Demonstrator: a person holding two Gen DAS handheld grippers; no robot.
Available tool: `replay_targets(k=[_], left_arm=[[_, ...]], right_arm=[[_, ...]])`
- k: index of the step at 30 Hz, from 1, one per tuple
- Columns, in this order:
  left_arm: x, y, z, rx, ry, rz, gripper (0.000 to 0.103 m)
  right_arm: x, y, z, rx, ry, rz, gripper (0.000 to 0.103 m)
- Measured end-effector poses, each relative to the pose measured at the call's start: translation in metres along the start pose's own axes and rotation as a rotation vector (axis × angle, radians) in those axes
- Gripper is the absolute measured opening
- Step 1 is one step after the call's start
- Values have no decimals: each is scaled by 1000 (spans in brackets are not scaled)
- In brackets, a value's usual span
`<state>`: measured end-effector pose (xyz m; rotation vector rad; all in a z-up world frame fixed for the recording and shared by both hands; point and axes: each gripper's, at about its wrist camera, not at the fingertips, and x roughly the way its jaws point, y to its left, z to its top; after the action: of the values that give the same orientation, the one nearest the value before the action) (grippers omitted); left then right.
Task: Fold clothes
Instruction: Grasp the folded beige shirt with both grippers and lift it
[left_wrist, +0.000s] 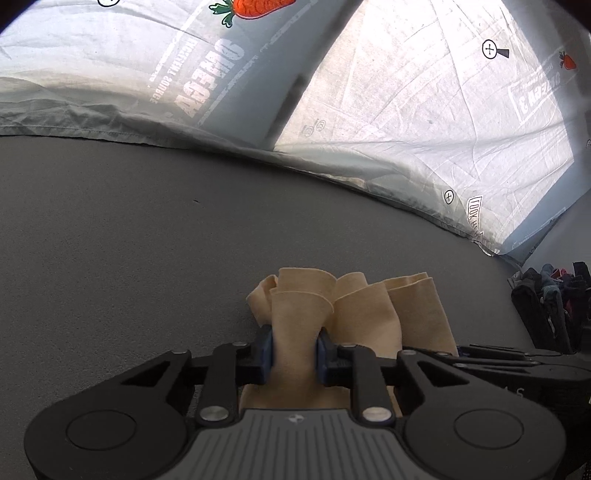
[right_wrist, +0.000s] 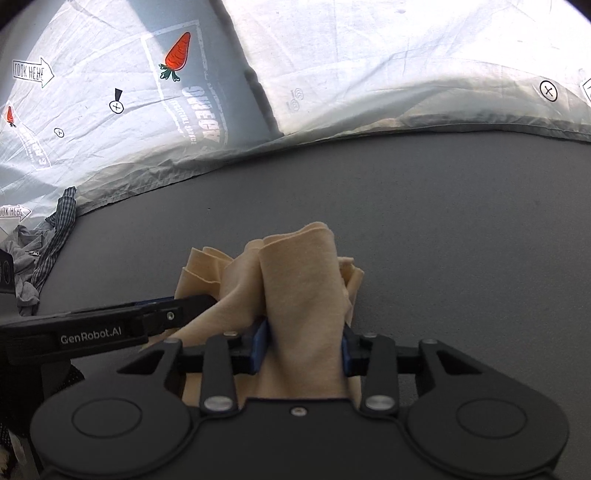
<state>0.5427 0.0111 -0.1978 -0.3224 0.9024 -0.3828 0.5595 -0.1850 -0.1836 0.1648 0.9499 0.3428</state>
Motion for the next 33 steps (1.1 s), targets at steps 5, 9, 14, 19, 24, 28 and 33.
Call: replay_targets(k=[5,9,14,19,24,28,33], left_arm=[[-7,-21,-2,45,9,18,16],[-40,-41,-7,89,-40,-4,15],[-102,-73,-14,120,-144,-71,15],[-159,-123,-28,212,-253,-162,15],[-205,-173,-36,307,-349,-289,15],[-227,-216,-47,348,-387,-448,15],[-225,-276,-72,373,-374,-617,15]], right_arm=[[-10,24,4,-105,23,-60,22],[-51,31,-5,-50,-57,-52,21],[-123,37,-26,22,-208,-39,21],[-207,54,-51,12,-402,-118,20],[-278,40,-73,9,-528,-224,21],[-327,12,-94,31,-589,-302,21],[-388,-23,-121,59,-664,-400,21]])
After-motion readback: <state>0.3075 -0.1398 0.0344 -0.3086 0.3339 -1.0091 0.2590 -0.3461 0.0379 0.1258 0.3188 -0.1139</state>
